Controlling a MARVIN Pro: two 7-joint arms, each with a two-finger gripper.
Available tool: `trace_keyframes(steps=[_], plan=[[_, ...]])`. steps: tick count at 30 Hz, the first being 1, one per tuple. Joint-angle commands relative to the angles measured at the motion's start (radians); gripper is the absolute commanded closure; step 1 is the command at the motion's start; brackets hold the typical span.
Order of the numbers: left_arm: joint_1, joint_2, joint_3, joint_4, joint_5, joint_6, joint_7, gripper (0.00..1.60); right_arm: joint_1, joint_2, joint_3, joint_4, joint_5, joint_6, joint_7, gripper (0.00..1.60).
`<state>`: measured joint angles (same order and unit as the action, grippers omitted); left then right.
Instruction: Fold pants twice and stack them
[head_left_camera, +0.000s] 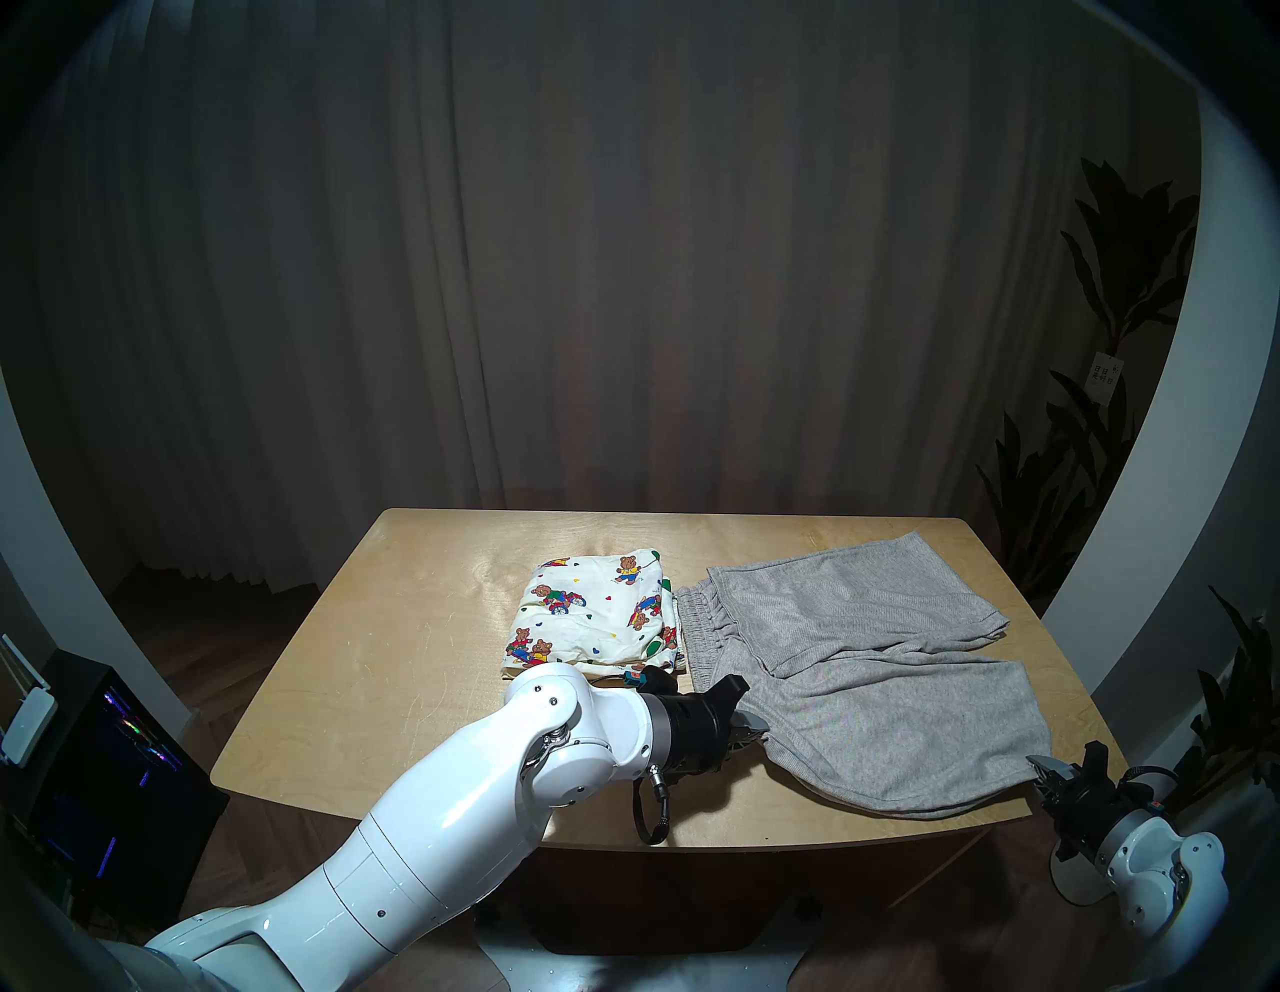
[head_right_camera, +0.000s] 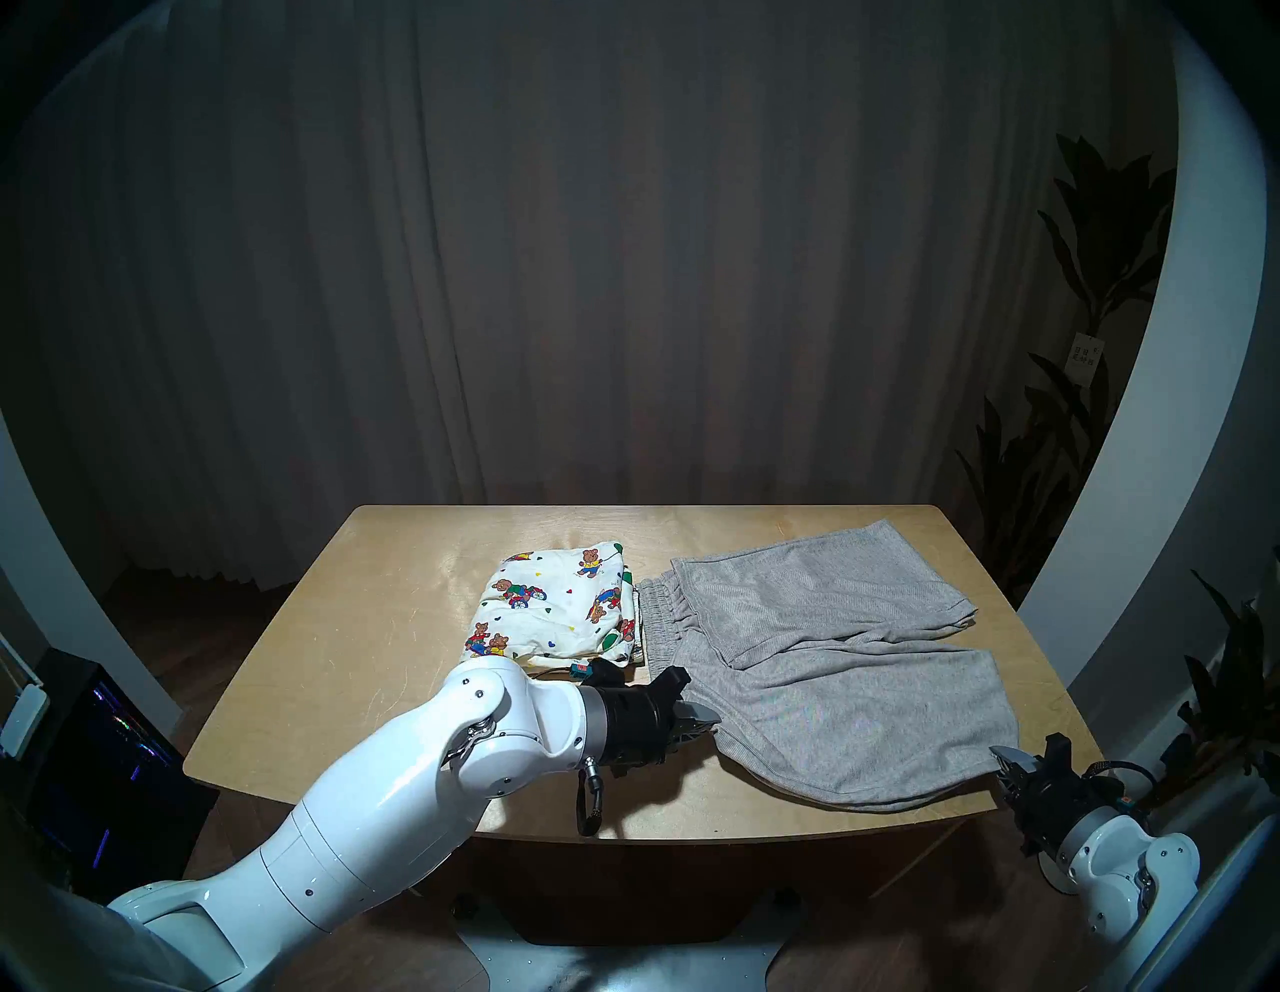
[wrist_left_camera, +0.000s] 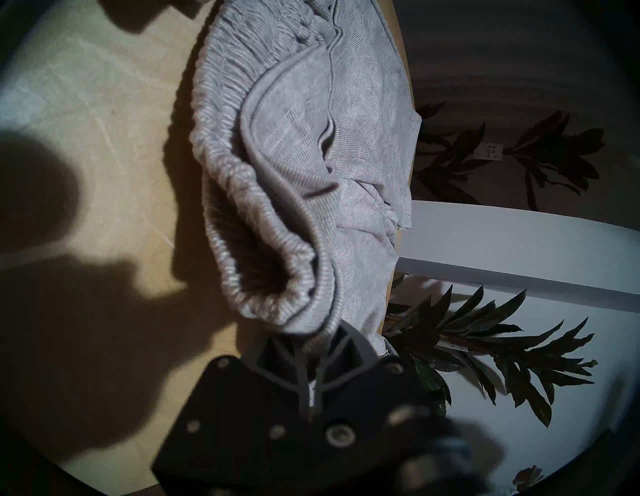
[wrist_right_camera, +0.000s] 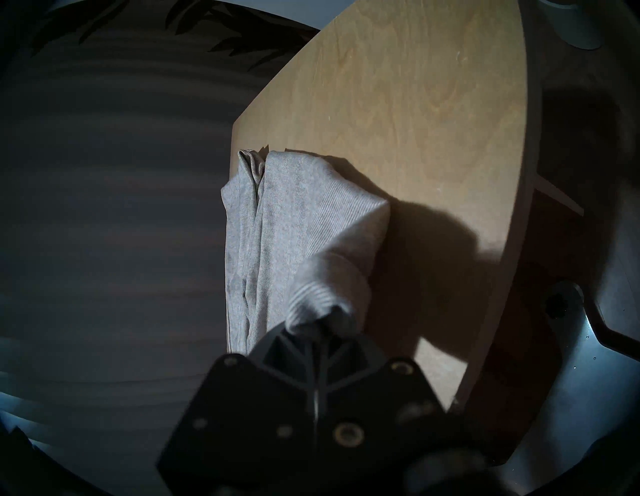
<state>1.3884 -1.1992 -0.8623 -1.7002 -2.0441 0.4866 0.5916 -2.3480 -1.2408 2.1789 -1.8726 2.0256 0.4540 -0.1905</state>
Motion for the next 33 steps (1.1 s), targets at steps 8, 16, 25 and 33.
trace_keyframes(steps=[8, 16, 25, 33], plan=[[-0.056, -0.062, -0.046, 0.005, -0.063, -0.087, 0.142, 1.60, 0.107, 0.025, 0.005, -0.012, 0.093, -0.057, -0.140, 1.60], [-0.115, -0.079, -0.065, 0.030, -0.061, -0.100, 0.193, 1.60, 0.218, 0.080, -0.030, -0.003, 0.081, -0.127, -0.210, 1.60], [-0.191, -0.136, -0.064, 0.094, -0.054, -0.110, 0.221, 1.60, 0.315, 0.165, -0.112, 0.016, 0.069, -0.197, -0.268, 1.60], [-0.259, -0.179, -0.062, 0.166, -0.040, -0.104, 0.238, 1.60, 0.396, 0.214, -0.186, 0.027, 0.077, -0.260, -0.314, 1.60]])
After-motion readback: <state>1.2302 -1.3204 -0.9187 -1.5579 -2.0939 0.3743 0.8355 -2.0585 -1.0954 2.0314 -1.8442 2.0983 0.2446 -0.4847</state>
